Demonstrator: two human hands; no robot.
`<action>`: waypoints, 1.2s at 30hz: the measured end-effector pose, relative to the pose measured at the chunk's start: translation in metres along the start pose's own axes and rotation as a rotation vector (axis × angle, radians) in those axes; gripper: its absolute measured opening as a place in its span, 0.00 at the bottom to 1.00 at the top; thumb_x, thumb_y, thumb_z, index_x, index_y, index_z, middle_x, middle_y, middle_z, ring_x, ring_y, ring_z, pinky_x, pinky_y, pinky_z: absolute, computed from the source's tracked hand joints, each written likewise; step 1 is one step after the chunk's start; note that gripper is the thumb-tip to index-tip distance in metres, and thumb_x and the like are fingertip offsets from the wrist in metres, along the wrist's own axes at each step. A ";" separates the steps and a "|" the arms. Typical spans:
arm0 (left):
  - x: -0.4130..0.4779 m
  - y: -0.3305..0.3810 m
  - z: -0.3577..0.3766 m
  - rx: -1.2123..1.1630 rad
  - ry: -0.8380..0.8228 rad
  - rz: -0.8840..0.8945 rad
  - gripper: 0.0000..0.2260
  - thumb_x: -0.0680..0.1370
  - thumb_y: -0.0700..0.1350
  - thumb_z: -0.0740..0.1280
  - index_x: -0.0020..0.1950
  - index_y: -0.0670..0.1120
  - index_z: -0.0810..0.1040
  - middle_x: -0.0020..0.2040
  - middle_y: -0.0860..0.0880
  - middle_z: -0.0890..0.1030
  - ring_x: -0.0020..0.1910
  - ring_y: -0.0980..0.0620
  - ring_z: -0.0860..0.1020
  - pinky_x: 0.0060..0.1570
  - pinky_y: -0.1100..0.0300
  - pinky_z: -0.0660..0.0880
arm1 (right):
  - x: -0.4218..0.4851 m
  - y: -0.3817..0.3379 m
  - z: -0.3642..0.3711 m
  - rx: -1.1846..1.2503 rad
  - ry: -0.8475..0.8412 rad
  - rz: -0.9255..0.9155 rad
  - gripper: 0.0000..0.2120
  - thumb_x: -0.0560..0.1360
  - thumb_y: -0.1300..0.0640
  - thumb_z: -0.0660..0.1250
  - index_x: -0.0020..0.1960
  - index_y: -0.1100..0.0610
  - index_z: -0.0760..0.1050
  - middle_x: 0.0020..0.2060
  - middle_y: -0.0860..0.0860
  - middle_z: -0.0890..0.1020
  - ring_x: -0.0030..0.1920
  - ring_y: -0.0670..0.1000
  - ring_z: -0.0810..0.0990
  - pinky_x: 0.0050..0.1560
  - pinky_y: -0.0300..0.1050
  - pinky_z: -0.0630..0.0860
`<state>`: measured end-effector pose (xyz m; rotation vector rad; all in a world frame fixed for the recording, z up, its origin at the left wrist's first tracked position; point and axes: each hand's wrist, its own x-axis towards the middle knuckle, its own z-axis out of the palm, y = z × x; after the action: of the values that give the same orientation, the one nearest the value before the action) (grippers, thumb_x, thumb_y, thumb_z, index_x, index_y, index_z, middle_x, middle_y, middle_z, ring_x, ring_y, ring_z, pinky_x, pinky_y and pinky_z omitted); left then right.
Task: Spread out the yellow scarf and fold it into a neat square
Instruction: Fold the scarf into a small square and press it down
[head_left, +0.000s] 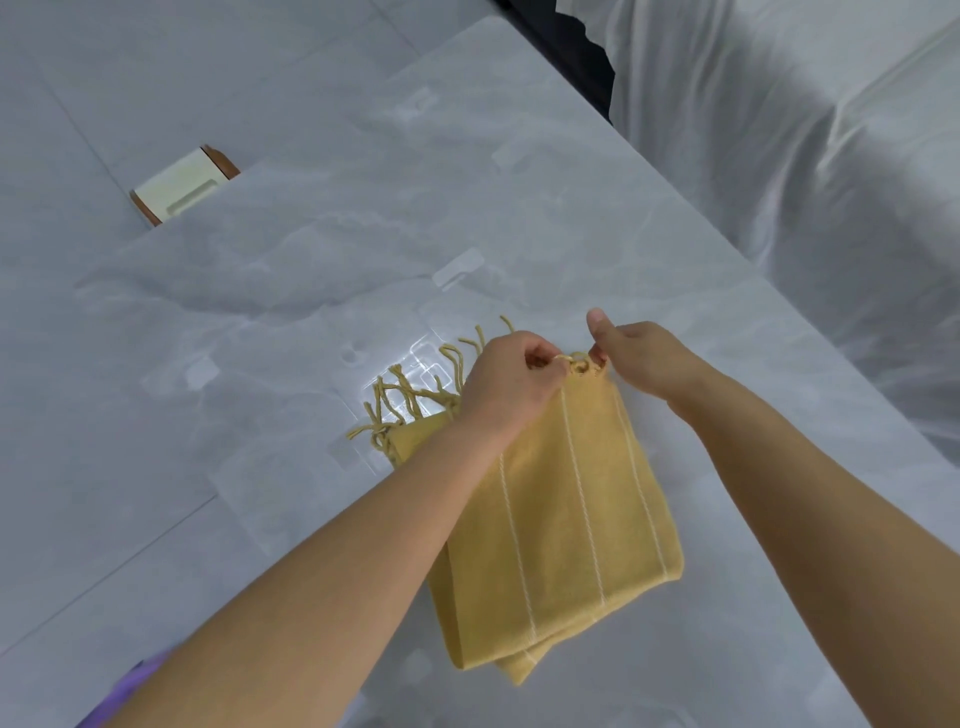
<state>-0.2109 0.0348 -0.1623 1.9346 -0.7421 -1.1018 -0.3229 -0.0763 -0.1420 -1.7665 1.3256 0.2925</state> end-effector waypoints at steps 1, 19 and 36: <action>-0.002 0.002 0.000 -0.045 0.001 -0.025 0.02 0.73 0.45 0.68 0.40 0.49 0.78 0.34 0.55 0.77 0.35 0.55 0.75 0.43 0.54 0.75 | -0.001 0.001 -0.001 0.029 -0.009 -0.026 0.28 0.79 0.38 0.49 0.44 0.57 0.78 0.47 0.51 0.78 0.50 0.50 0.73 0.53 0.43 0.65; 0.013 0.025 0.009 0.220 -0.054 -0.148 0.19 0.71 0.52 0.70 0.26 0.48 0.65 0.26 0.50 0.69 0.34 0.43 0.75 0.47 0.51 0.73 | 0.006 0.024 0.000 0.161 0.132 0.106 0.23 0.79 0.41 0.53 0.38 0.55 0.77 0.49 0.58 0.82 0.51 0.57 0.79 0.60 0.54 0.73; 0.015 0.017 -0.031 -0.367 -0.021 -0.460 0.05 0.70 0.42 0.71 0.36 0.42 0.77 0.33 0.46 0.73 0.27 0.53 0.70 0.26 0.67 0.68 | -0.028 0.062 0.067 0.020 0.018 0.093 0.25 0.75 0.38 0.59 0.65 0.52 0.68 0.54 0.49 0.77 0.53 0.52 0.76 0.55 0.53 0.73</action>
<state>-0.1782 0.0247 -0.1444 1.8131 -0.0824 -1.4191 -0.3671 -0.0098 -0.1948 -1.6975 1.4215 0.3145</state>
